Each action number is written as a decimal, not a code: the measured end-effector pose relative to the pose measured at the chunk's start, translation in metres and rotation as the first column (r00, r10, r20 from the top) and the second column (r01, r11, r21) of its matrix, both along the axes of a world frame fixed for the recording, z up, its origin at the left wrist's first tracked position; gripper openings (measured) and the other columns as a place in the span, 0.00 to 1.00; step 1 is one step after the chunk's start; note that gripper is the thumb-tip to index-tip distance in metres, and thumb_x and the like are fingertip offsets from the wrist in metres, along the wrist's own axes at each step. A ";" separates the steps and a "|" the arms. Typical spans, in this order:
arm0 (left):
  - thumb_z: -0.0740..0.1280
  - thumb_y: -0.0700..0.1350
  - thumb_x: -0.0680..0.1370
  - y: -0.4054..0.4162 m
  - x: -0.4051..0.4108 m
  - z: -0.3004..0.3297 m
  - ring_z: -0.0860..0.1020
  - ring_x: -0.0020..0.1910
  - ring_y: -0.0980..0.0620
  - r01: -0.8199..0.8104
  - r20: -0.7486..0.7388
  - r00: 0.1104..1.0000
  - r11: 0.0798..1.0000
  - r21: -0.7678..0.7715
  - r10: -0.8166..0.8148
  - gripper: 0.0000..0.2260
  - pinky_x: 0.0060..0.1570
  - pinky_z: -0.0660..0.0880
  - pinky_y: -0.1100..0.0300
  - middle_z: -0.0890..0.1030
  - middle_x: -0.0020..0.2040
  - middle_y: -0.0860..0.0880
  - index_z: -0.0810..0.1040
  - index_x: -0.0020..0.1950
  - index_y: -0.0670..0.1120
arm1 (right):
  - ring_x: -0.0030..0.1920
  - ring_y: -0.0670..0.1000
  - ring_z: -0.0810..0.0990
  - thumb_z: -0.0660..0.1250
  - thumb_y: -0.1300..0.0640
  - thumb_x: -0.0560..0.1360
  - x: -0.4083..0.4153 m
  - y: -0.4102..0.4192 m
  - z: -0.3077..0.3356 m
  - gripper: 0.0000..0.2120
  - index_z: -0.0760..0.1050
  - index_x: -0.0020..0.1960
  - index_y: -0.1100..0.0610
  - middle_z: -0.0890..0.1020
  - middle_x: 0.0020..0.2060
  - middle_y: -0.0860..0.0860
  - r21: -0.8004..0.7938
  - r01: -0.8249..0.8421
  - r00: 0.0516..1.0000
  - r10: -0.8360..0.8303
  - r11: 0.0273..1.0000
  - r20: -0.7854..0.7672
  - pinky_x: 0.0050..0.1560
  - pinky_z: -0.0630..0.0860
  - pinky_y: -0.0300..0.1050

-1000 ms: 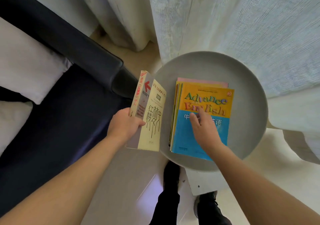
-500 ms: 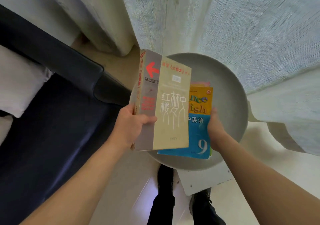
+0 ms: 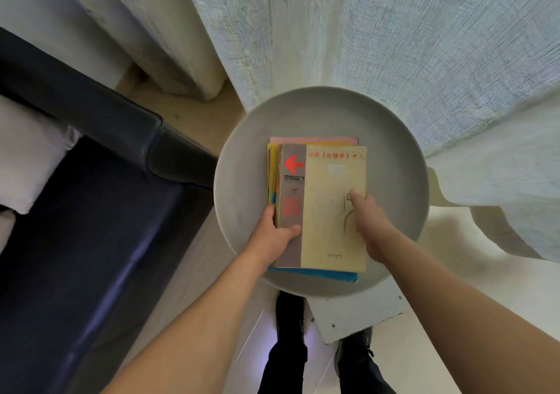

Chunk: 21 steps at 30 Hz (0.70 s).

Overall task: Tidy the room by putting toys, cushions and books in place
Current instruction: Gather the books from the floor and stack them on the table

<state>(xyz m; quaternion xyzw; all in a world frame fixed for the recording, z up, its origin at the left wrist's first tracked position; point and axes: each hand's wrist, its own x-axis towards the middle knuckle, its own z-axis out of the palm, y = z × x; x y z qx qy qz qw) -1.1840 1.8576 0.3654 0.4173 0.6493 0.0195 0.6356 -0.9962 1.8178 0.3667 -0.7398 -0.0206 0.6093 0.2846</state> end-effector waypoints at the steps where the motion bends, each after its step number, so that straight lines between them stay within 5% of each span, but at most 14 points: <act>1: 0.70 0.43 0.78 -0.001 0.002 0.000 0.79 0.52 0.53 0.018 -0.021 1.000 1.000 0.024 -0.018 0.20 0.53 0.77 0.56 0.80 0.58 0.51 0.68 0.67 0.52 | 0.43 0.49 0.78 0.49 0.46 0.84 -0.002 0.000 0.001 0.21 0.59 0.74 0.51 0.77 0.51 0.49 0.000 0.012 1.000 -0.012 1.000 0.002 0.33 0.71 0.46; 5: 0.66 0.46 0.79 -0.002 0.009 0.005 0.78 0.56 0.47 0.156 -0.221 0.966 0.985 0.072 -0.137 0.23 0.55 0.76 0.51 0.78 0.61 0.50 0.61 0.72 0.53 | 0.41 0.49 0.77 0.51 0.49 0.84 -0.004 -0.003 0.017 0.20 0.61 0.73 0.55 0.77 0.49 0.49 -0.031 0.000 1.000 0.000 1.000 -0.001 0.33 0.70 0.44; 7: 0.63 0.47 0.77 -0.005 0.013 0.021 0.77 0.59 0.44 0.257 -0.370 0.906 0.962 0.092 -0.206 0.26 0.59 0.76 0.47 0.76 0.62 0.48 0.59 0.73 0.52 | 0.43 0.48 0.76 0.52 0.51 0.84 -0.001 -0.010 0.040 0.20 0.61 0.74 0.59 0.75 0.53 0.51 -0.037 -0.056 0.998 0.057 0.998 0.019 0.41 0.71 0.42; 10: 0.61 0.48 0.78 -0.011 0.021 0.066 0.73 0.63 0.43 0.363 -0.484 0.838 0.919 0.152 -0.251 0.22 0.62 0.73 0.42 0.72 0.65 0.46 0.63 0.72 0.50 | 0.64 0.56 0.73 0.54 0.54 0.84 0.002 -0.024 0.093 0.24 0.55 0.77 0.60 0.70 0.68 0.55 -0.045 -0.152 0.985 0.155 0.987 0.077 0.51 0.65 0.45; 13: 0.57 0.51 0.79 -0.027 0.030 0.139 0.72 0.63 0.43 0.461 -0.507 0.807 0.861 0.216 -0.304 0.22 0.63 0.72 0.41 0.72 0.66 0.46 0.65 0.72 0.50 | 0.73 0.58 0.64 0.57 0.53 0.82 0.007 -0.051 0.162 0.30 0.49 0.79 0.56 0.63 0.75 0.56 -0.044 -0.190 0.964 0.195 0.981 0.180 0.63 0.67 0.51; 16: 0.55 0.53 0.80 -0.048 0.043 0.208 0.73 0.62 0.45 0.546 -0.517 0.785 0.775 0.317 -0.341 0.20 0.61 0.72 0.45 0.74 0.65 0.49 0.67 0.71 0.49 | 0.73 0.59 0.63 0.58 0.52 0.80 0.011 -0.082 0.224 0.31 0.50 0.79 0.56 0.61 0.76 0.56 0.005 -0.247 0.939 0.239 0.969 0.247 0.69 0.65 0.55; 21: 0.54 0.52 0.81 -0.098 0.068 0.299 0.72 0.58 0.46 0.603 -0.519 0.778 0.652 0.458 -0.354 0.16 0.55 0.71 0.49 0.75 0.62 0.47 0.71 0.65 0.48 | 0.64 0.57 0.73 0.60 0.54 0.77 0.017 -0.142 0.313 0.30 0.58 0.76 0.59 0.70 0.69 0.56 0.101 -0.337 0.889 0.282 0.936 0.361 0.63 0.73 0.54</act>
